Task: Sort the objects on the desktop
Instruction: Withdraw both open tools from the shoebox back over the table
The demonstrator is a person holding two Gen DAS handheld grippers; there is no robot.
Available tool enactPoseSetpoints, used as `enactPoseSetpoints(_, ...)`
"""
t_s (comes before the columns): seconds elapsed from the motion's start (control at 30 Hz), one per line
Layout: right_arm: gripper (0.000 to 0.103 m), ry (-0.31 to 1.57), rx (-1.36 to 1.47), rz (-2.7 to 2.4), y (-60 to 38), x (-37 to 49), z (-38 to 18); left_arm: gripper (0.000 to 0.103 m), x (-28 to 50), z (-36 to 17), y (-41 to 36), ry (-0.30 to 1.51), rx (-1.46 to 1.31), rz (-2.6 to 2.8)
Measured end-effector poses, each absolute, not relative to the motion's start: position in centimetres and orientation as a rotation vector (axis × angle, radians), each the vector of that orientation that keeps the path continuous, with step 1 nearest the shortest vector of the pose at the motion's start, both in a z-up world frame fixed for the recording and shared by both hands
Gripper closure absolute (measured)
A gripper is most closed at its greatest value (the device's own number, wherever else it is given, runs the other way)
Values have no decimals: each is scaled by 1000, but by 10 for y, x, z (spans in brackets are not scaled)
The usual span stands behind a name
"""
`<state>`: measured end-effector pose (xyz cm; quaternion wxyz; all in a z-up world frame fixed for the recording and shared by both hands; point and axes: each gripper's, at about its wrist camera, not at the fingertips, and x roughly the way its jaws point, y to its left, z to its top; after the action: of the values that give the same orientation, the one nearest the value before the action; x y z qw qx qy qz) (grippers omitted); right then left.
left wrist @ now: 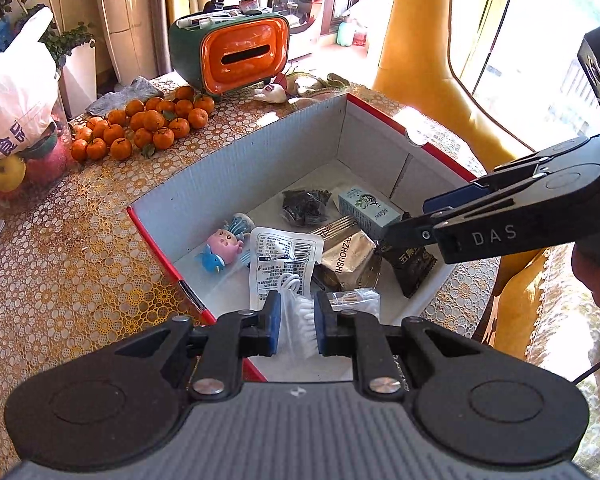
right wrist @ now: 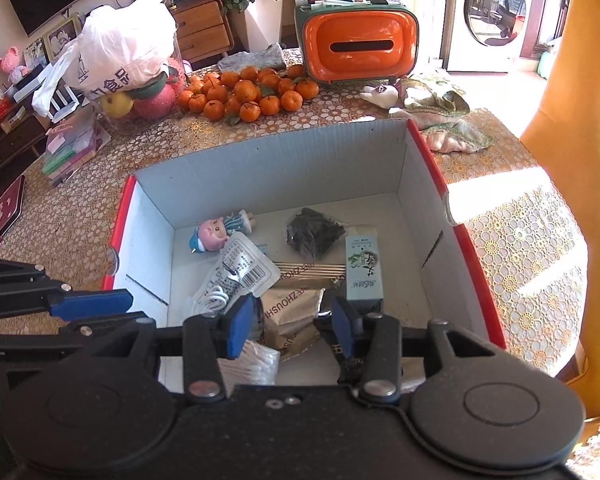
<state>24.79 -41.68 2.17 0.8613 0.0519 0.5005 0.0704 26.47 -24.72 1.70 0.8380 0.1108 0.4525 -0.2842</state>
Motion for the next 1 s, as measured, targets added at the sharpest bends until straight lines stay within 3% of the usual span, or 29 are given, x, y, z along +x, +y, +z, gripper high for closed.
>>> enactPoseSetpoints(0.13,58,1040,107,157,-418,234,27,85,258,20,-245,949,238,-583)
enactPoseSetpoints(0.23,35,1012,90,159,-417,224,32,81,254,20,-242,950,235,-586)
enactPoseSetpoints(0.3,35,1008,79,167,-415,218,35,70,251,21,-241,950,234,-583)
enactPoseSetpoints(0.37,35,1010,73,174,-413,214,37,40,248,23,-239,934,234,-576)
enactPoseSetpoints(0.43,35,1009,62,177,-411,209,39,32,245,26,-236,915,228,-567)
enactPoseSetpoints(0.6,34,1000,53,191,-407,198,44,29,241,28,-231,916,218,-567)
enactPoseSetpoints(0.73,32,983,43,198,-405,188,48,17,236,29,-227,906,212,-556)
enactPoseSetpoints(1.0,31,950,70,209,-405,170,51,15,227,32,-218,881,181,-560)
